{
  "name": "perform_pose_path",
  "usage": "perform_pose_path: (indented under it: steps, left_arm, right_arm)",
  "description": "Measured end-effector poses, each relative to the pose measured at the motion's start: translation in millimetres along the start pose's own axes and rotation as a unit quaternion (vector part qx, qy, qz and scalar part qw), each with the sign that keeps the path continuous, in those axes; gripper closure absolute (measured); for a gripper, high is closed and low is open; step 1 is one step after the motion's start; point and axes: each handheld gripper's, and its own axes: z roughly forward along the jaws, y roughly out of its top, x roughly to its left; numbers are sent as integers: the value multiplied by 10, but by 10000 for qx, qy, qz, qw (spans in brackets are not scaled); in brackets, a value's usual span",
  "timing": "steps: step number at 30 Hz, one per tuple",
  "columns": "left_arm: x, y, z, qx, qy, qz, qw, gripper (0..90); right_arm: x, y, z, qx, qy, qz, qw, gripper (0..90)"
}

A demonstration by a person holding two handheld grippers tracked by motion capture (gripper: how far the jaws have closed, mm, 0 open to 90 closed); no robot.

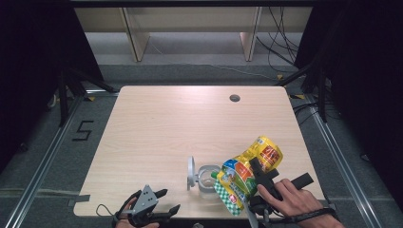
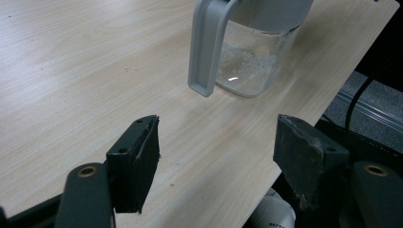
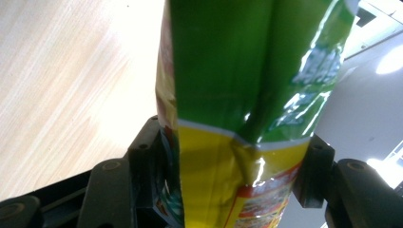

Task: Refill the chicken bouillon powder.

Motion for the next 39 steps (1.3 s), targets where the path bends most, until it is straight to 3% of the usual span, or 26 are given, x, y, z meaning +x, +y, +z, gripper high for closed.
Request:
perform_pose_path:
  steps: [2,3,4,5,6,9,11,13,14,15,17,18,19,20,22,24,26,27,28,29,30,32,34,35,38,39]
  left_arm:
    - [-4,-1,1,-19,-4,7,10000,317]
    - [7,2,4,-57,11,114,9999,317]
    - [8,3,3,-46,5,116,9999,318]
    - [11,6,0,-30,-9,128,9999,318]
    - [1,3,0,-20,-9,52,10000,318]
    - [6,5,-1,-54,14,131,9999,318]
    - [16,7,-3,-42,26,171,9998,318]
    - [0,1,3,-17,11,27,10000,318]
    - [7,5,5,-44,9,127,9999,318]
    - [-14,-2,7,-37,-2,-22,10000,318]
    - [-20,-1,8,-75,-7,-47,10000,318]
    - [-10,0,3,-34,3,-7,10000,318]
    - [7,5,3,-42,7,126,9999,317]
    - [6,7,-1,-4,39,136,9999,317]
    - [-7,-2,12,-31,-20,2,10000,317]
    - [-9,2,11,-45,-10,56,10000,317]
    - [-1,5,11,-50,-9,133,9999,317]
    - [1,5,10,-43,-7,129,9999,317]
    - [-13,-3,15,-32,-27,-33,10000,317]
    - [-13,-3,15,-38,-24,-35,10000,317]
    - [-13,-2,11,-25,-34,-32,10000,317]
    - [-1,4,8,-50,-9,130,9999,317]
    - [-5,1,6,-34,-13,60,10000,317]
    - [-13,-3,13,-48,-16,-35,10000,317]
    - [-13,-2,14,-36,-26,-22,10000,317]
    - [2,5,10,-42,-17,146,9999,317]
  right_arm:
    - [-3,-2,-9,-13,10,-55,10000,428]
    - [-5,-3,-15,-26,5,-71,10000,429]
    - [3,4,-30,38,92,81,9999,431]
    - [-22,1,-21,-25,42,-93,9999,432]
    - [-25,4,-27,-9,12,-103,9999,434]
    - [-47,-5,-33,-17,29,-275,9996,463]
    - [-35,-16,-51,-33,33,-153,9999,467]
    - [-28,-9,-60,-60,65,-92,9999,468]
    - [-31,-6,-67,-72,10,-97,9999,470]
    - [-36,-8,-67,-104,70,-95,9999,470]
    - [-32,-7,-76,-107,26,-58,9999,471]
    - [-42,-12,-85,-58,14,-112,9999,472]
    - [-31,-9,-101,-19,77,73,9999,472]
    - [-47,-23,-98,-58,-28,-93,9999,472]
    - [-49,-29,-116,24,91,24,10000,472]
    - [-69,-49,-115,19,-4,-231,9997,472]
    - [-39,-32,-128,47,2,-30,10000,472]
    - [-58,-31,-126,0,22,-202,9998,472]
    - [-41,-18,-132,11,51,-52,10000,472]
    - [-44,-4,-133,18,72,-55,10000,473]
    - [-69,3,-126,17,70,-278,9996,473]
    - [-65,12,-121,-23,41,-248,9997,473]
    - [-101,4,-117,-31,-30,-503,9987,474]
    - [-93,6,-128,0,-23,-327,9995,474]
    - [-121,-10,-144,55,-55,-384,9992,474]
    - [-142,-9,-145,47,-67,-538,9985,474]
